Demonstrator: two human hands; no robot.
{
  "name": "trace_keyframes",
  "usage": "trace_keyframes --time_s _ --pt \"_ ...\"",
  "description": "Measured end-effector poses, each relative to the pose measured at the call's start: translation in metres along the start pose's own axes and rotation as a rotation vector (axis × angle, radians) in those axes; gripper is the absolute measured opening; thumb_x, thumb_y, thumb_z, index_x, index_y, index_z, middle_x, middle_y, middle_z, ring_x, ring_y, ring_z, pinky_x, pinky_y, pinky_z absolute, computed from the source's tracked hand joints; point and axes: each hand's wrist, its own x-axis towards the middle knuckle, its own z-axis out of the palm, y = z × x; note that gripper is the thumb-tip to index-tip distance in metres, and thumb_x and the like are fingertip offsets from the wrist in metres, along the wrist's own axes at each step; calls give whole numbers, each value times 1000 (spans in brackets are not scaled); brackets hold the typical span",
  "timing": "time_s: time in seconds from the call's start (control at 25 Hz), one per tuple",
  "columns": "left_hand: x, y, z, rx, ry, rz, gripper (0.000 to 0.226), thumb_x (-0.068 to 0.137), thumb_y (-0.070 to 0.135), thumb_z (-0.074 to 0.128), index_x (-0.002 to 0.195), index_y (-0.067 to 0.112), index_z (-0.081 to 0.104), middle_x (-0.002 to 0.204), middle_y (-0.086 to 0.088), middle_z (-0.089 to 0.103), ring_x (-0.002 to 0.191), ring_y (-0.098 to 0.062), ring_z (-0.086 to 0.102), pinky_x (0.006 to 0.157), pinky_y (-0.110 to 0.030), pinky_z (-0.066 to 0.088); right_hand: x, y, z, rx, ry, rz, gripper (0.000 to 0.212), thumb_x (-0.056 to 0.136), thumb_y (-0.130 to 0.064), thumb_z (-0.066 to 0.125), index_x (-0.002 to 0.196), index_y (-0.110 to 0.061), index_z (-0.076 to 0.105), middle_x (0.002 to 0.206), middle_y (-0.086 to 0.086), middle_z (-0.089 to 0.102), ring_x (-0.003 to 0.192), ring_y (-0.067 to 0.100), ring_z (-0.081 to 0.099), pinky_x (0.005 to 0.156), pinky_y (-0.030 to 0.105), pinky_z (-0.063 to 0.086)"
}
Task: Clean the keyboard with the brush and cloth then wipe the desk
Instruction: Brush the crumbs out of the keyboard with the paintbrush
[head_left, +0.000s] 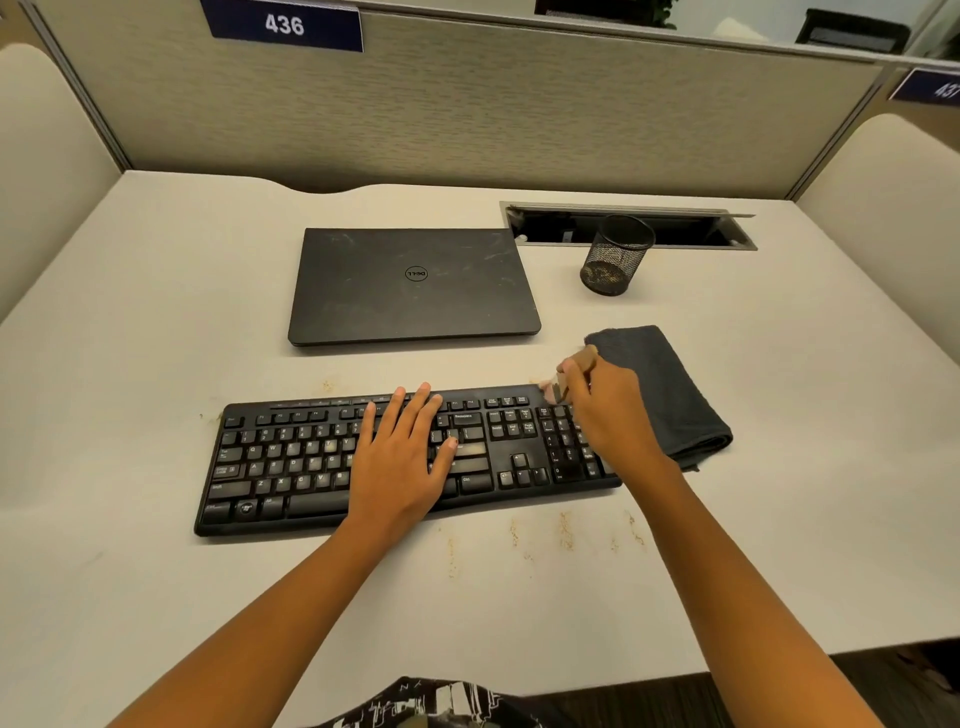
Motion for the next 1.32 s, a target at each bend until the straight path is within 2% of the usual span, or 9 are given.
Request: trace_keyframes --time_s 0.12,0.24,0.32,0.44,0.6,0.72,0.88,1.08,1.32 --pt "-1 1 0 -1 3 -4 69 95 59 16 152 24 33 161 5 23 150 -17 12 122 -42 2 7 6 -12 -87 -147 65 42 101 -19 38 74 3 62 61 8 62 55 20 62 61 37 55" --pt "0 1 0 3 8 -2 69 95 60 16 151 23 34 160 5 23 150 -18 13 122 -43 3 3 10 -24 -180 -277 109 42 100 -15 40 65 -6 61 51 -3 58 43 6 55 50 16 47" --pt "0 0 1 7 10 0 69 95 59 17 151 22 35 160 5 24 150 -18 14 122 -44 3 2 11 -24 -113 -198 119 39 101 -18 40 73 -4 63 55 2 60 38 3 53 44 13 45" --pt "0 -1 3 15 6 2 68 96 59 19 151 22 34 160 4 24 150 -18 15 122 -44 4 -6 10 -14 55 -62 105 37 102 -23 42 86 1 63 62 10 61 41 7 54 43 23 50" --pt "0 -1 3 18 2 3 68 96 58 20 151 22 34 160 4 24 150 -19 15 122 -45 4 -26 20 -13 2 -25 41 43 103 -23 40 79 5 61 62 20 60 48 21 56 49 34 54" --pt "0 0 2 16 6 3 69 95 59 18 151 21 35 160 3 25 150 -19 15 122 -44 4 -17 20 -11 18 -27 44 41 103 -21 40 80 6 62 60 12 60 47 13 57 50 33 55" --pt "0 0 2 14 5 6 69 95 59 19 151 21 35 160 3 25 150 -20 16 122 -45 5 -4 19 -2 57 45 44 38 103 -22 41 80 2 61 62 7 61 52 19 58 54 36 55" --pt "-1 0 2 20 -5 4 70 94 60 16 152 22 33 161 4 22 150 -18 13 122 -43 1 9 24 -9 -67 -88 77 38 102 -21 39 82 0 64 68 10 64 58 20 62 59 34 57" --pt "0 0 1 -3 12 -6 70 94 60 17 151 22 34 160 4 24 150 -19 14 121 -44 3 -3 20 11 71 168 -48 37 102 -23 43 82 0 63 63 11 62 56 22 61 52 33 50"
